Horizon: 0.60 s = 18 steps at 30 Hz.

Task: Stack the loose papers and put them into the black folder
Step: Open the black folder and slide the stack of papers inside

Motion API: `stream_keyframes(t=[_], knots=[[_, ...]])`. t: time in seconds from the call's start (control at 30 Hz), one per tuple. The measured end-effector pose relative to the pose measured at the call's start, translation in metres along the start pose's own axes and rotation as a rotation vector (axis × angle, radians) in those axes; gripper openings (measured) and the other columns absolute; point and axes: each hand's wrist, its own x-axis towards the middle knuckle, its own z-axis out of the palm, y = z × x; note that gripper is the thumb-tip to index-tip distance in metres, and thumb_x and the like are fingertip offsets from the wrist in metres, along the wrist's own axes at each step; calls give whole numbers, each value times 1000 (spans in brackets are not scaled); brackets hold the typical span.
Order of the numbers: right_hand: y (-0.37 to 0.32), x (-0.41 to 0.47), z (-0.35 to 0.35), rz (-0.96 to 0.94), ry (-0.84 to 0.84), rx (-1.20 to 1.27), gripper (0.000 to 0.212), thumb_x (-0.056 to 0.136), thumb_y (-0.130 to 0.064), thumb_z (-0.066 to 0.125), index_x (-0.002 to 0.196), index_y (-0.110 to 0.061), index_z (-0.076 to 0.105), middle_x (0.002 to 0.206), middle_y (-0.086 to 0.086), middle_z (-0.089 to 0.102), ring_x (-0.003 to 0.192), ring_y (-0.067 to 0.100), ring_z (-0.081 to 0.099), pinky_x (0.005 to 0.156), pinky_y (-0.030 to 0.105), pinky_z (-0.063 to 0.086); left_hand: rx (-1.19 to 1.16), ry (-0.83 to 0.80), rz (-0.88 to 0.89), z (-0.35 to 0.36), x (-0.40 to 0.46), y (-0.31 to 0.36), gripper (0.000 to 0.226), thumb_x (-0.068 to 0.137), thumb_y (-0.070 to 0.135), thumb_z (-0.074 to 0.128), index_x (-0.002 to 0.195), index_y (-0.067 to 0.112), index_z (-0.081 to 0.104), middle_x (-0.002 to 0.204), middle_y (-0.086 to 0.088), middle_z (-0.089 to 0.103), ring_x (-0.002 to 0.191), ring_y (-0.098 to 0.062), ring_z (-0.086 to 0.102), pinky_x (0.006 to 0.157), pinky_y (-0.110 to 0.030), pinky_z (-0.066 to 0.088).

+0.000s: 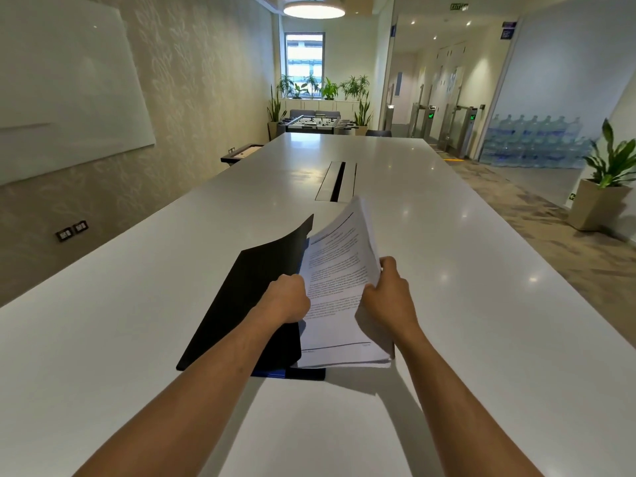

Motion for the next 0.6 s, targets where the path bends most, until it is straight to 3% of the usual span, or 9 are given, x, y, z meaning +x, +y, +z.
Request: stream_keyframes(t=[0.23, 0.37, 0.5, 0.6], knots=[[-2, 4, 8, 69, -76, -38, 37, 89, -18, 65, 113, -21, 37, 91, -6, 52, 69, 7, 55, 36, 6, 39, 62, -5, 5, 4, 1, 10, 11, 94, 18, 53, 98, 8, 56, 98, -8, 64, 76, -17, 65, 65, -26, 55], [3, 5, 27, 154, -73, 1, 44, 88, -19, 68, 121, -20, 39, 109, 4, 57, 87, 19, 61, 53, 17, 52, 78, 8, 29, 10, -2, 23, 12, 93, 19, 55, 101, 10, 54, 102, -8, 64, 74, -16, 64, 63, -22, 53], [12, 6, 47, 209, -87, 49, 45, 91, -26, 64, 126, -13, 40, 121, 10, 57, 100, 23, 60, 65, 22, 51, 95, 9, 55, 16, -6, 40, 34, 92, 22, 58, 124, 10, 51, 115, -11, 61, 86, -20, 64, 67, -25, 51], [19, 4, 57, 174, -156, 13, 49, 90, -29, 65, 127, -10, 38, 119, 8, 56, 98, 18, 58, 65, 16, 46, 150, 17, 77, 20, -6, 52, 33, 95, 24, 55, 125, 9, 52, 114, -12, 61, 85, -18, 61, 66, -25, 46]])
